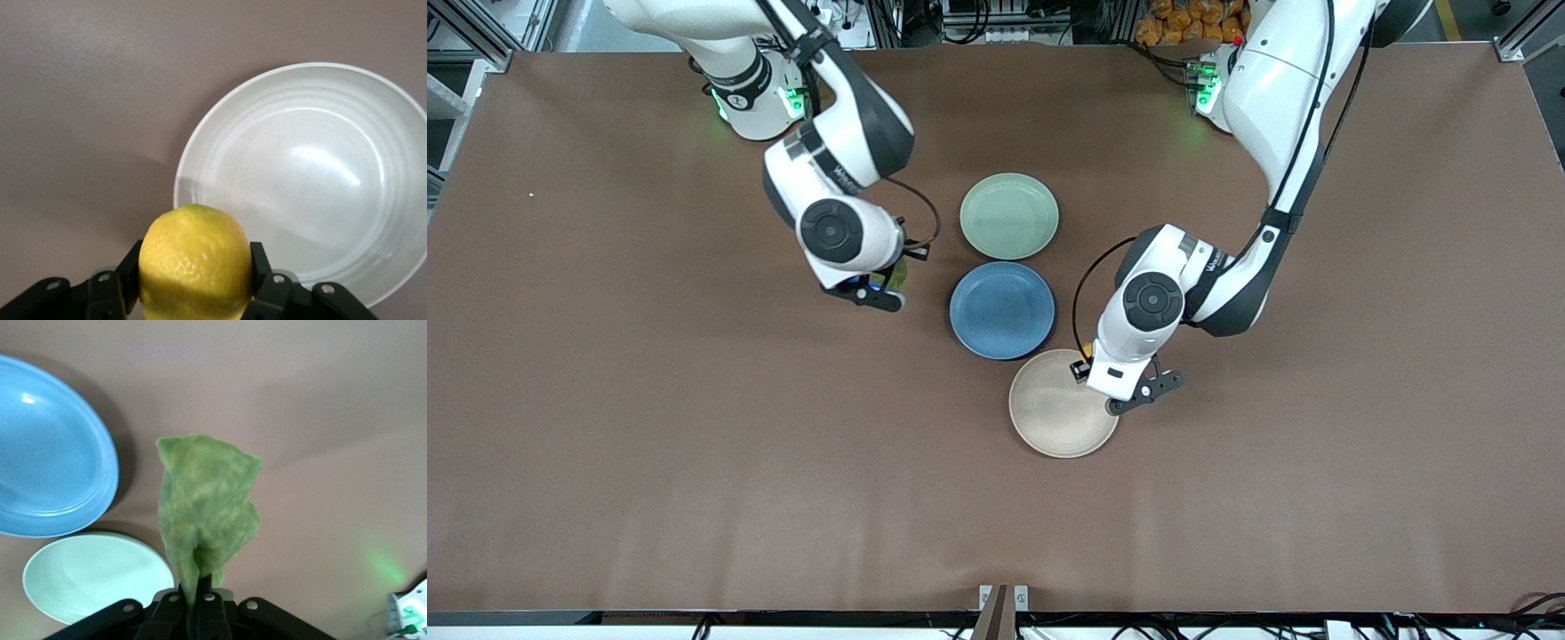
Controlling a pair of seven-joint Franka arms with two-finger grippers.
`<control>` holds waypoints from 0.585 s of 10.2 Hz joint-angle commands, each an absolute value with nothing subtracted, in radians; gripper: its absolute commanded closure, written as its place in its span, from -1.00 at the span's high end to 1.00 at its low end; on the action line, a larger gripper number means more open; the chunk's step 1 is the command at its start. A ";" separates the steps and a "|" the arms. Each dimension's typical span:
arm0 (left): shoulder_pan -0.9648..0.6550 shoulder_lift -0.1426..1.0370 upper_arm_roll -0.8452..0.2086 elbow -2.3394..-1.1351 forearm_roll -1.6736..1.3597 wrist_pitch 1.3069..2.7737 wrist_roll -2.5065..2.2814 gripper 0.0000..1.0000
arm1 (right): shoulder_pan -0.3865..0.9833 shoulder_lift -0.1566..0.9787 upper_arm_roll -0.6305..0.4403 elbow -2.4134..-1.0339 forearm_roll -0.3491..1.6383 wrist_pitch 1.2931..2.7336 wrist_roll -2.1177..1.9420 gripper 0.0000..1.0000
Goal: Place lemon and lettuce in plates
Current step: 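Carry the lemon over the cream plate while the right gripper carries lettuce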
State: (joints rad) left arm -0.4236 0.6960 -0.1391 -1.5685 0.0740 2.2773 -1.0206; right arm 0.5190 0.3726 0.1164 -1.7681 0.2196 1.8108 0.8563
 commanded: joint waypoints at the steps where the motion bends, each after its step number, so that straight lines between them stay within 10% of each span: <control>1: -0.469 0.722 -0.121 -1.554 0.100 2.350 -1.120 -1.00 | 0.596 0.382 0.106 -1.759 0.242 1.857 0.967 -1.00; 4: -0.482 0.736 -0.117 -1.554 0.123 2.416 -1.187 -1.00 | 0.667 0.397 0.106 -1.764 0.241 1.908 1.087 -1.00; 5: -0.491 0.744 -0.114 -1.554 0.129 2.439 -1.221 -0.52 | 0.689 0.412 0.106 -1.764 0.242 1.946 1.119 -1.00; 6: -0.491 0.747 -0.112 -1.554 0.130 2.445 -1.226 0.57 | 0.719 0.435 0.106 -1.764 0.241 1.997 1.173 -1.00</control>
State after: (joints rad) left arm -0.4740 0.7356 -0.1270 -1.5683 0.0990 2.4262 -1.1786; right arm 0.6834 0.4042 0.1150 -1.7706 0.2212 1.9482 1.1125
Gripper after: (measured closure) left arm 0.344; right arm 0.974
